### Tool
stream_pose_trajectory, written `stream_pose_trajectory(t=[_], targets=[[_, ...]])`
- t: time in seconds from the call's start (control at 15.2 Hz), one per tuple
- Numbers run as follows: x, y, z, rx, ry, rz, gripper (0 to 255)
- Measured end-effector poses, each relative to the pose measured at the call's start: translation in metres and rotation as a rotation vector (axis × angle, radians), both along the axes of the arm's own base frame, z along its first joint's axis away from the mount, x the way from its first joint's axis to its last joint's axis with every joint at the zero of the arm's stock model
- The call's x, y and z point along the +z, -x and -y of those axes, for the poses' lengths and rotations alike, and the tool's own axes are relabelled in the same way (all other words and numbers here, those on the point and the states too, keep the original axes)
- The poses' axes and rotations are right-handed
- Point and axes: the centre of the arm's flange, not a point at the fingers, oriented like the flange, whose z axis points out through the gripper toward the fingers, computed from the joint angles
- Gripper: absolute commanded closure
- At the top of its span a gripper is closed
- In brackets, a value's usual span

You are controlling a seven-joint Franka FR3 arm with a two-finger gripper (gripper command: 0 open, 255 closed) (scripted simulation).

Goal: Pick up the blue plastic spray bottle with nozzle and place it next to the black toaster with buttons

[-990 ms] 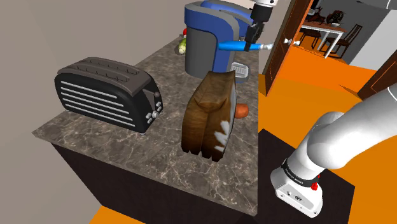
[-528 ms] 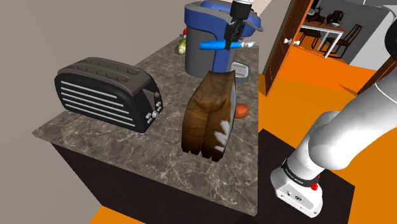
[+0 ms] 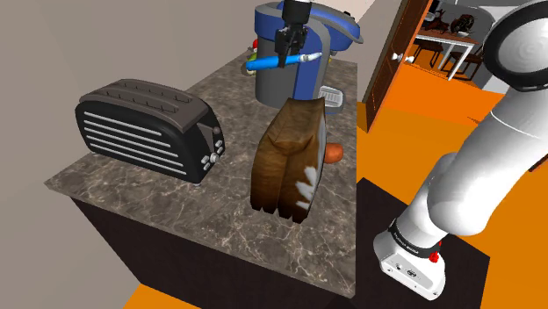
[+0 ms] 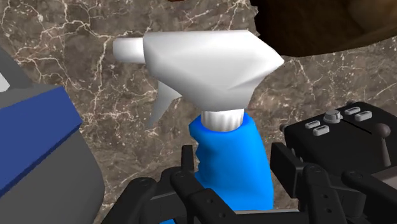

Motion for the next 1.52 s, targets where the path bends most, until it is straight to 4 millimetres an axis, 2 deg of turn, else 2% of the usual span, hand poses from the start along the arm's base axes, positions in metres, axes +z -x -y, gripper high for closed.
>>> stream_pose_trajectory(t=[0.59, 0.79, 1.52], targets=[[0.002, -0.068, -0.101, 0.0, 0.0, 0.0, 255], [-0.011, -0.074, -0.108, 0.0, -0.001, -0.001, 255], [-0.068, -0.075, -0.108, 0.0, 0.0, 0.0, 255]])
